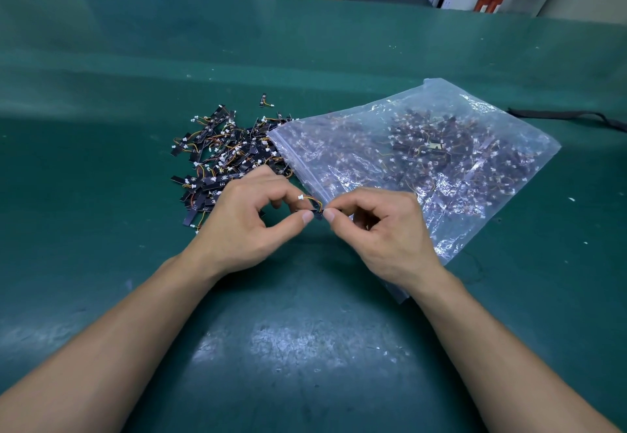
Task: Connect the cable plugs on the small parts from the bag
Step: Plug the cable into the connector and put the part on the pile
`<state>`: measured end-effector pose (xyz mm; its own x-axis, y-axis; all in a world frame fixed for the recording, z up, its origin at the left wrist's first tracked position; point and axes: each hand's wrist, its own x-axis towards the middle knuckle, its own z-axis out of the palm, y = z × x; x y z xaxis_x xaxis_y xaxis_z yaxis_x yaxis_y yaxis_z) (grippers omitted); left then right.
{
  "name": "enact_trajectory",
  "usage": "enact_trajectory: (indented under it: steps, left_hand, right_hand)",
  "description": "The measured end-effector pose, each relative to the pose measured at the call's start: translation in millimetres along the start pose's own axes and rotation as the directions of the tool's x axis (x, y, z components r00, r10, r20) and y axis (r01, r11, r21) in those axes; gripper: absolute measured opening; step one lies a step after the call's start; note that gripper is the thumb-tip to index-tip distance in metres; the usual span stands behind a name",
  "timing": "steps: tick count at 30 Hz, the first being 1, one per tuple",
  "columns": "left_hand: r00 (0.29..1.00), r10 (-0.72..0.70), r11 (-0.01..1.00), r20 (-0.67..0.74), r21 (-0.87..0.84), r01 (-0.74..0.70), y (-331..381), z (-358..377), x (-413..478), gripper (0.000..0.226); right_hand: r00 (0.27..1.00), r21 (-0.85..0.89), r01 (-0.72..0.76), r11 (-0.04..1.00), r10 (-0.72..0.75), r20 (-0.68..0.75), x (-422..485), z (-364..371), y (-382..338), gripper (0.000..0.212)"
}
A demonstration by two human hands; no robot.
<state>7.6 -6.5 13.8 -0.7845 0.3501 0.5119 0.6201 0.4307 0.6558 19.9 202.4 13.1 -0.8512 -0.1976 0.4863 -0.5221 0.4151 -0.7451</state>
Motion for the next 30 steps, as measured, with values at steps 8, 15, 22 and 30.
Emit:
enact_trajectory:
  steps: [8, 15, 22, 30]
  left_hand:
    - [0.999, -0.046, 0.999, -0.024, 0.024, 0.047, -5.8, -1.6, -0.3, 0.008]
    - [0.997, -0.078, 0.996, -0.003, 0.042, 0.078, -5.5, -2.2, 1.0, 0.008]
    - [0.991, -0.133, 0.989, 0.033, 0.068, 0.13, -9.9, 0.2, 2.4, 0.014]
    - [0.981, -0.172, 0.959, 0.09, 0.244, 0.145, 2.1, 11.7, 33.1, 0.009]
  right_hand:
    - [0.997, -0.282, -0.045, 0.958, 0.059, 0.043, 1.1, -10.7, 7.8, 0.039]
    - [0.992, -0.398, -0.123, 0.909, 0.11, -0.054, 4.3, -13.8, 6.0, 0.028]
    - [0.949, -0.248, -0.214, 0.945, 0.141, -0.284, 8.9, -16.7, 0.8, 0.026]
    - [0.93, -0.189, -0.178, 0.966, 0.102, -0.354, 9.0, -18.4, -7.4, 0.025]
